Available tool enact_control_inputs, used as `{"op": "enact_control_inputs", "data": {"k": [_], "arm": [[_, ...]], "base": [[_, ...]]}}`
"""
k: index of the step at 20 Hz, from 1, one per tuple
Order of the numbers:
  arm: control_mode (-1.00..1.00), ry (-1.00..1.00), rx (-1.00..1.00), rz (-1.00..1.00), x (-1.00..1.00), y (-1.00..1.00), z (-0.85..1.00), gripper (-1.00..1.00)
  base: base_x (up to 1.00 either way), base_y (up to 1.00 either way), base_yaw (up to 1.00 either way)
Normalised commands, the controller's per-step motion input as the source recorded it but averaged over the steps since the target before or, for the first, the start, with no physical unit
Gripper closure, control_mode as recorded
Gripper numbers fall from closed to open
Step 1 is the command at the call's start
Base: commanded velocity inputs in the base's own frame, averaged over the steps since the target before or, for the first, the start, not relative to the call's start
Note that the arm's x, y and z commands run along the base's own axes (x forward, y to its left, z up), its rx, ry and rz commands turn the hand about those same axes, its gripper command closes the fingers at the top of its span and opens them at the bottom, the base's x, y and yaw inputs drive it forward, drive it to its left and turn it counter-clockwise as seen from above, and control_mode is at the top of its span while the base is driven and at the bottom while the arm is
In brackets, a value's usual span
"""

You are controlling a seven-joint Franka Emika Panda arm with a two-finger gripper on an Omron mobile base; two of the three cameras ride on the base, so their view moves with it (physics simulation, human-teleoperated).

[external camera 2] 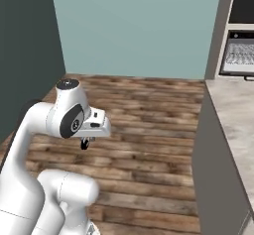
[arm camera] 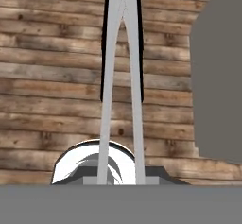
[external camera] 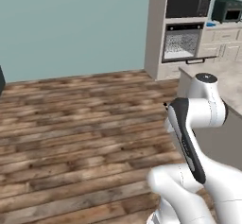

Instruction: Pick up the tongs from the counter and place them near the plate next to the oven.

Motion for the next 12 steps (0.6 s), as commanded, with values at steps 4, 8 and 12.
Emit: {"op": "enact_control_inputs", "data": {"k": [4, 8, 12], "arm": [[1.0, 0.0, 0.0, 0.0, 0.0, 0.0, 0.0, 1.0], [1.0, 0.0, 0.0, 0.0, 0.0, 0.0, 0.0, 1.0], [1.0, 0.0, 0.0, 0.0, 0.0, 0.0, 0.0, 1.0]], "base": [[1.0, 0.16, 0.0], [1.0, 0.12, 0.0], [1.0, 0.05, 0.0]]}}
